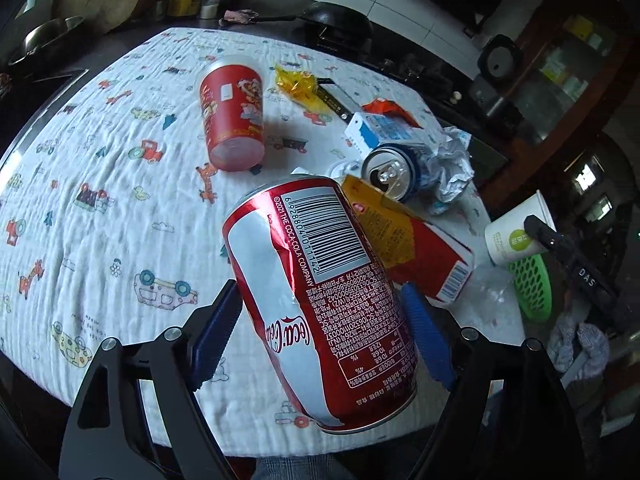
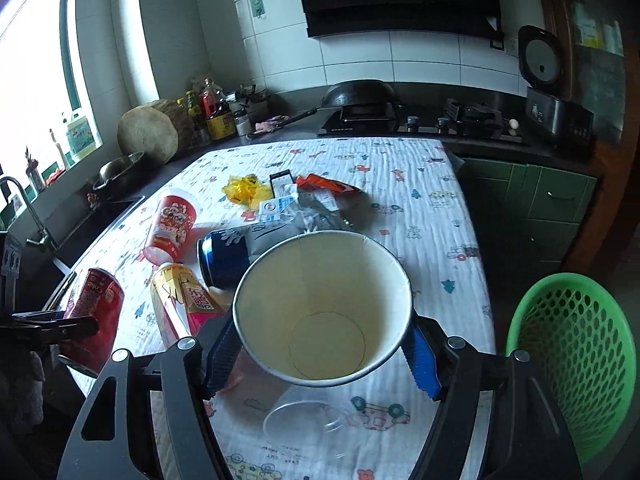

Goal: Collect trash
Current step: 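Drop the paper cup into the green basket with the right tool while the left tool drops the can, then grasp the yellow-red drink bottle with the left tool while the right tool grasps the clear plastic cup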

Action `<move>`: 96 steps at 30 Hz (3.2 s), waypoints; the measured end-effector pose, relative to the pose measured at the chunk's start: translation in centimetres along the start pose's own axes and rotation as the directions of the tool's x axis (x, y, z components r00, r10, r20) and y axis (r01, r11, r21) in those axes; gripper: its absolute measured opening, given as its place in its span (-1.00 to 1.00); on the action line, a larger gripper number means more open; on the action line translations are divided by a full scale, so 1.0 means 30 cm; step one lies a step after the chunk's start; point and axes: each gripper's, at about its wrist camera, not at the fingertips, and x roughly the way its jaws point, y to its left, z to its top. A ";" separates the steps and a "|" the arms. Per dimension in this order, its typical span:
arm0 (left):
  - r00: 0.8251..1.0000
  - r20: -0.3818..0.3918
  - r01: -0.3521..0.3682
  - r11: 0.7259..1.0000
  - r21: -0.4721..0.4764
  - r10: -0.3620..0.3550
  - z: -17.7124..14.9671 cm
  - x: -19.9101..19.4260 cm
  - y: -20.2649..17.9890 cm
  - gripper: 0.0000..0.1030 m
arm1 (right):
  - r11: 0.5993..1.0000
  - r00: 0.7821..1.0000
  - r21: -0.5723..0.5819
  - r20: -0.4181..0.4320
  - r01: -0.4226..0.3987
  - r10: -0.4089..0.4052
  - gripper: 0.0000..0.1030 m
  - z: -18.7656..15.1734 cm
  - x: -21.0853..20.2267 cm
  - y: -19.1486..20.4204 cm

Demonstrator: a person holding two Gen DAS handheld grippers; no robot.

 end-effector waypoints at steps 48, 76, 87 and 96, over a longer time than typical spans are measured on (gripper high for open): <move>0.910 -0.376 0.379 0.716 0.586 -0.174 0.072 0.736 -1.422 0.55 | 0.844 0.924 0.379 -0.097 0.379 -0.371 0.64 -0.362 -0.224 -0.875; 0.946 -0.283 0.306 0.736 0.604 -0.160 0.009 0.569 -1.308 0.68 | 0.877 0.945 0.367 -0.017 0.310 -0.327 0.64 -0.404 -0.414 -0.646; 0.976 -0.143 0.213 0.826 0.522 -0.162 0.049 0.291 -0.888 0.68 | 0.958 0.981 0.217 -0.002 0.190 -0.194 0.64 -0.330 -0.353 -0.346; 0.999 -0.004 0.044 0.934 0.355 -0.045 0.119 0.139 -0.522 0.68 | 0.998 0.999 0.045 -0.015 0.044 -0.043 0.64 -0.277 -0.247 -0.091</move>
